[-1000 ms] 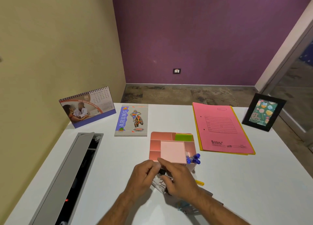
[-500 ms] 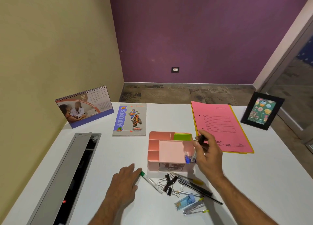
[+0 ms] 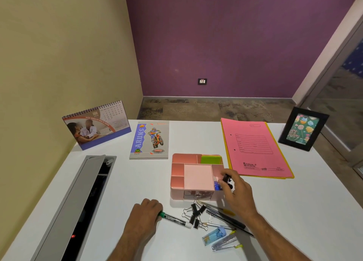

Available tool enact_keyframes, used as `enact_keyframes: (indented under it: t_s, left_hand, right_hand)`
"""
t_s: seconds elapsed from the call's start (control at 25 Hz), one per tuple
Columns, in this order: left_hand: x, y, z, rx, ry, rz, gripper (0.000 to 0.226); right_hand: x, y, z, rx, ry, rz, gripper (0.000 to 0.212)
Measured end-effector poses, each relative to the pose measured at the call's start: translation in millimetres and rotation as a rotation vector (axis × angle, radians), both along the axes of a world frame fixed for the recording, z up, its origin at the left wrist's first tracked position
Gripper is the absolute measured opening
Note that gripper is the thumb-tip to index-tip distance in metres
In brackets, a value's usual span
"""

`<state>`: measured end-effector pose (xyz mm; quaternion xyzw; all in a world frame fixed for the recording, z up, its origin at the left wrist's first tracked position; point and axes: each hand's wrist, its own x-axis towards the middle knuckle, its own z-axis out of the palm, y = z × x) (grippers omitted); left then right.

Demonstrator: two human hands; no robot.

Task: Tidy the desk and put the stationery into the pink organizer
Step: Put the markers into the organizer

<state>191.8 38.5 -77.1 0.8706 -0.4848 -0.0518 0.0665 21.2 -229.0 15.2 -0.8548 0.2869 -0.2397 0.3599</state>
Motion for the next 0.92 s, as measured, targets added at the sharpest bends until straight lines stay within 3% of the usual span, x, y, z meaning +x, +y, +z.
enact_keyframes:
  t_s: [0.16,0.32,0.56,0.72,0.84,0.92]
  left_hand:
    - [-3,2,10,-0.12,0.157,0.034,0.011]
    - [-5,-2,23,-0.338,0.305,0.011,0.016]
    - [-10,-35,65,-0.657,0.481,-0.041,0.008]
    - [-24,-71,95,-0.888,0.52,-0.032,0.018]
    - [-34,-89,110,-0.983,0.55,-0.009,0.021]
    - [-38,-94,114,-0.998,0.605,0.002,0.02]
  right_hand:
    - [-9,-8,-18,-0.146,0.065,0.041,0.022]
    - [-7,-14,-24,-0.193,0.063,0.045,0.017]
    - [3,10,4,-0.38,-0.165,0.099,0.044]
    - [10,52,17,-0.298,-0.124,0.265,0.073]
    - [16,70,23,-0.122,-0.019,0.367,0.076]
    - [18,70,29,0.034,-0.054,0.317,0.076]
